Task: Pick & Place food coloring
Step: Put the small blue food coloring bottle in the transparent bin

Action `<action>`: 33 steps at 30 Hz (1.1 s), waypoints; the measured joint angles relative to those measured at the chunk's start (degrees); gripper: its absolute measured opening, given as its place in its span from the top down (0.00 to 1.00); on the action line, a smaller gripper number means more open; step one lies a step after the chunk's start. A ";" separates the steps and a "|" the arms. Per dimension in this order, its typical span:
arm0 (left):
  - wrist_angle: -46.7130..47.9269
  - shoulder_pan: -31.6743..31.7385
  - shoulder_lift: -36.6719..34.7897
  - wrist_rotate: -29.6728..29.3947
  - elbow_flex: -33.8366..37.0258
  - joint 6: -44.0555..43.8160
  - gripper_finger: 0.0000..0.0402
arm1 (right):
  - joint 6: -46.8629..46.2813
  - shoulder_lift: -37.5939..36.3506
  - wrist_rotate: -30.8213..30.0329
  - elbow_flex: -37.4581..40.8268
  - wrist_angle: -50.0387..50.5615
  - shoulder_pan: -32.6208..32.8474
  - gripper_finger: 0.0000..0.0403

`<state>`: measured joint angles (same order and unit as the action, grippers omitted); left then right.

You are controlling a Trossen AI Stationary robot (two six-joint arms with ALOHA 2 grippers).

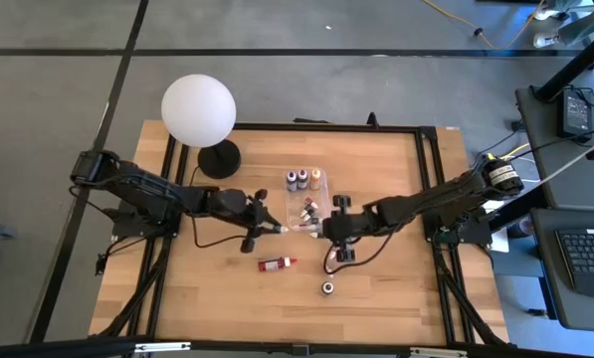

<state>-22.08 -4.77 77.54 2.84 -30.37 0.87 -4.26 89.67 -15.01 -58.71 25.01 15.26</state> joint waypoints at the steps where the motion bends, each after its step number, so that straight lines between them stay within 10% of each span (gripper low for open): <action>1: -1.10 0.00 -0.39 -1.24 0.00 0.50 0.78 | -0.71 -0.36 -0.84 1.15 -0.25 0.49 0.62; 6: -6.34 0.83 0.26 -8.29 -0.16 4.14 0.79 | -5.57 -3.18 -6.27 7.85 -6.23 2.62 0.62; 33: -6.56 8.32 21.05 -4.74 -11.15 6.29 0.76 | -7.19 -4.68 -0.35 27.32 -42.23 4.34 0.62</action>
<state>-28.64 3.55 98.60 -1.90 -41.52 7.16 -11.45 84.99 -15.35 -31.39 -17.22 19.59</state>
